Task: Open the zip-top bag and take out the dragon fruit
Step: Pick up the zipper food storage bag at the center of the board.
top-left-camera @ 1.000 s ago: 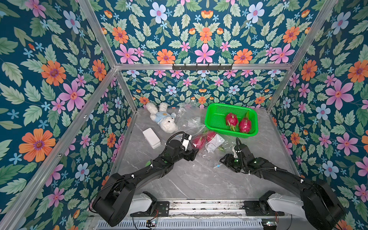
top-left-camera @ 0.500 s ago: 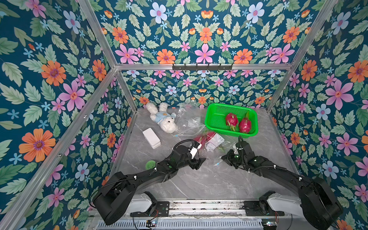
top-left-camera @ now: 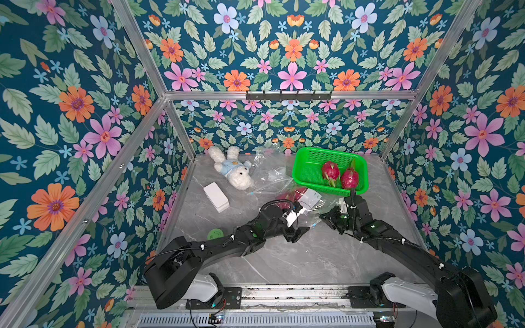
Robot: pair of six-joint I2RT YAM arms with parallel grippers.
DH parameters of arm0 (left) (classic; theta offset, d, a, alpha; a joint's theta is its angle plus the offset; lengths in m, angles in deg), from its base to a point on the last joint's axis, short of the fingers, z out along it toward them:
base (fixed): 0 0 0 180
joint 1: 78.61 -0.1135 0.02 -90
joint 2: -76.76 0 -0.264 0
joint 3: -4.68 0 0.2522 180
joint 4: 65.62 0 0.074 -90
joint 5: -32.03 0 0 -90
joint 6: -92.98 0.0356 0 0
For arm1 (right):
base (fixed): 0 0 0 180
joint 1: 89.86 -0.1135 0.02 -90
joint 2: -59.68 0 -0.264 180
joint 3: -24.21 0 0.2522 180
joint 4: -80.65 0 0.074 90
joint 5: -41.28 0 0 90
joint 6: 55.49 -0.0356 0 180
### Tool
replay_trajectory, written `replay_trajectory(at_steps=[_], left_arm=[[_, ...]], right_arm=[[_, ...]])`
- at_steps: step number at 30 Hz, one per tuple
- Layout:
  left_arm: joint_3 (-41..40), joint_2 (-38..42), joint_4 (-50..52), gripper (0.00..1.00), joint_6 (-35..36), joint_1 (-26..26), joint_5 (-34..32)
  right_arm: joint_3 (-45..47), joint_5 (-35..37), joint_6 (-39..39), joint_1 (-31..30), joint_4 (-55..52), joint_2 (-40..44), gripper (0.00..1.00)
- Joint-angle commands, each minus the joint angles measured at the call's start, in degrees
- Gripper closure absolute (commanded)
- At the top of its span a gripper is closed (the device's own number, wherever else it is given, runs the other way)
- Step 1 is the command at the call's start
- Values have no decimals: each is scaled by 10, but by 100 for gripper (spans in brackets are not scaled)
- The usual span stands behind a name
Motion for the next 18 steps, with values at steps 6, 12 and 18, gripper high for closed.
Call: replay_trajectory(at_steps=[6, 12, 18], left_arm=[[0, -36, -33, 45, 46, 35, -48], [19, -61, -46, 62, 66, 42, -72], [27, -71, -47, 73, 73, 43, -78]], right_arm=[[-7, -11, -11, 5, 18, -3, 100], [-3, -11, -11, 4, 18, 1, 100], [2, -11, -11, 5, 20, 4, 100]])
